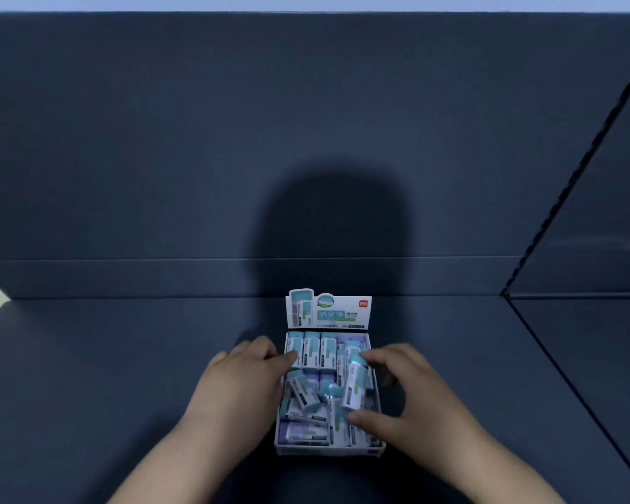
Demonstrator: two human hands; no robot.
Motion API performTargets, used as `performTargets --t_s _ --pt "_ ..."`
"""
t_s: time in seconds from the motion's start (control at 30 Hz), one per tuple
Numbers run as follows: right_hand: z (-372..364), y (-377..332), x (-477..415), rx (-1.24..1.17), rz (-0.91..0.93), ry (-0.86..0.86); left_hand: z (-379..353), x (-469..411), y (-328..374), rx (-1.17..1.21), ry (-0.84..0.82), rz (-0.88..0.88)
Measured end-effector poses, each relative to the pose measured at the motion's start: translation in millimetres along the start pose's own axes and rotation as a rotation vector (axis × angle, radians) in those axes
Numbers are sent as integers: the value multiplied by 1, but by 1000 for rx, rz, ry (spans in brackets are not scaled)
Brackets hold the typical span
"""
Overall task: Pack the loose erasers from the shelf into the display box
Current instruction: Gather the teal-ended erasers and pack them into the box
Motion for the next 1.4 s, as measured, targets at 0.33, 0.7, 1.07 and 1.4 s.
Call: performTargets --t_s 0.33,0.7,1.07,1.4 --pt "-32 -55 -24 357 275 -90 9 32 -14 32 -34 -15" --pt "1 7 -32 196 -44 -19 11 36 -4 142 -12 43" --pt "-1 12 -58 225 -37 -257 14 19 11 145 -3 -56" --pt "-5 -22 -71 340 111 -68 0 7 0 57 -38 -65"
Point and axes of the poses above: each hand's wrist, its own x-axis away from the middle knuckle, its own z-axis out of the back of the hand, y = z × x, the point moved 4 cm from there along -x, towards the middle knuckle, and after that the axes turned 13 degrees about x, right-handed, at the moved point
